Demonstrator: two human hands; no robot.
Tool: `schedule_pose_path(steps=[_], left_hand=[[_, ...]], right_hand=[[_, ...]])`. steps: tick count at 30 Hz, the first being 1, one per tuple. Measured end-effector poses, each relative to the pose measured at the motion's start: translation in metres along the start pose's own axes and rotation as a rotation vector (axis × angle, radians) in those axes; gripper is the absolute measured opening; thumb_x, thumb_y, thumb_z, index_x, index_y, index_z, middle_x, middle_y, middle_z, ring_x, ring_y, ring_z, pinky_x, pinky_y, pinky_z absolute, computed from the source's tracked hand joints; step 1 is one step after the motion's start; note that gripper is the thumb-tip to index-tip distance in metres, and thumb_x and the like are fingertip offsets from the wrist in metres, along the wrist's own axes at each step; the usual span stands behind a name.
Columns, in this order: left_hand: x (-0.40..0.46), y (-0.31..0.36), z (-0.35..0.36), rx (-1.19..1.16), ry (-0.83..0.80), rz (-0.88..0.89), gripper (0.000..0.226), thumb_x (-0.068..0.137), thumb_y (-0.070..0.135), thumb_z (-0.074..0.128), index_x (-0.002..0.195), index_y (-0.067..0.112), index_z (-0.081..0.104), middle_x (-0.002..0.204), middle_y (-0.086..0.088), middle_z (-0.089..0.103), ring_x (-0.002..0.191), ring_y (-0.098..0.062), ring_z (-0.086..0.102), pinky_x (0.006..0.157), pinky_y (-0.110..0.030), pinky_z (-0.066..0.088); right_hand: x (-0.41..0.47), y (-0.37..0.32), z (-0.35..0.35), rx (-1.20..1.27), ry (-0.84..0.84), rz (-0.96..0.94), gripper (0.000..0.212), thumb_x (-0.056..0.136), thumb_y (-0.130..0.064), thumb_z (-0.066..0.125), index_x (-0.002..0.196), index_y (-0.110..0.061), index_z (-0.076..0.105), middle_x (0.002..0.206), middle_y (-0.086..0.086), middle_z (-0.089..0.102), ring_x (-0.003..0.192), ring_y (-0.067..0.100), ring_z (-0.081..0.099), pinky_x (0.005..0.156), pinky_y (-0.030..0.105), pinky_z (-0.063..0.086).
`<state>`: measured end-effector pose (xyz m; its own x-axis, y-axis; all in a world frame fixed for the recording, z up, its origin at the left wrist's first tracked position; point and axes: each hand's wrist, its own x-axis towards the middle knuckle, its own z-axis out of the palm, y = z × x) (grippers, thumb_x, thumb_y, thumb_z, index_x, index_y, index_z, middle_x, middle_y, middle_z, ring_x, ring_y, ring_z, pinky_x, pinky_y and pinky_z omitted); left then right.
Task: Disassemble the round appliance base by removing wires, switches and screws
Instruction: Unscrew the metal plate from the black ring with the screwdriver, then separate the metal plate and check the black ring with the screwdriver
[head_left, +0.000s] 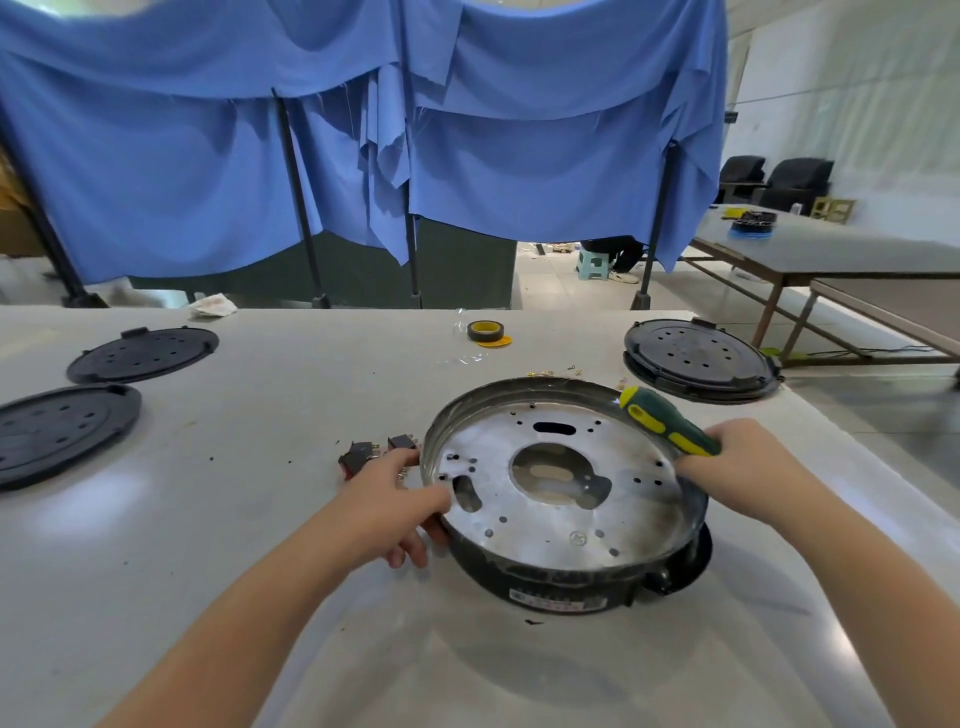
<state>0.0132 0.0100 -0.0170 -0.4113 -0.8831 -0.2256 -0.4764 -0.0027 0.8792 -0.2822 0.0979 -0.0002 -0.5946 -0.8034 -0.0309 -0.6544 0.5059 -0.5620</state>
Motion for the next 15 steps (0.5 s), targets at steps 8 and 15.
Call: schedule_pose_path(steps=[8,15], left_hand=[[0.012,0.017,-0.025,-0.241,0.124,0.033,0.023,0.084,0.007,0.053,0.103,0.015,0.063,0.056,-0.01,0.067,0.055,-0.028,0.07,0.045,-0.024,0.051],[0.047,0.013,-0.064,-0.386,0.225,-0.079,0.007,0.086,0.002,0.057,0.081,0.004,0.061,0.049,-0.008,0.062,0.042,-0.019,0.064,0.04,-0.021,0.05]], right_hand=[[0.008,-0.019,-0.011,0.348,0.094,-0.1,0.041,0.08,-0.039,0.069,0.061,-0.012,0.045,0.054,0.005,0.032,0.048,0.018,0.031,0.05,0.027,0.025],[0.011,-0.024,0.006,0.418,0.19,-0.263,0.052,0.083,-0.046,0.065,0.052,-0.022,0.031,0.043,-0.01,0.027,0.037,0.007,0.026,0.051,0.028,0.022]])
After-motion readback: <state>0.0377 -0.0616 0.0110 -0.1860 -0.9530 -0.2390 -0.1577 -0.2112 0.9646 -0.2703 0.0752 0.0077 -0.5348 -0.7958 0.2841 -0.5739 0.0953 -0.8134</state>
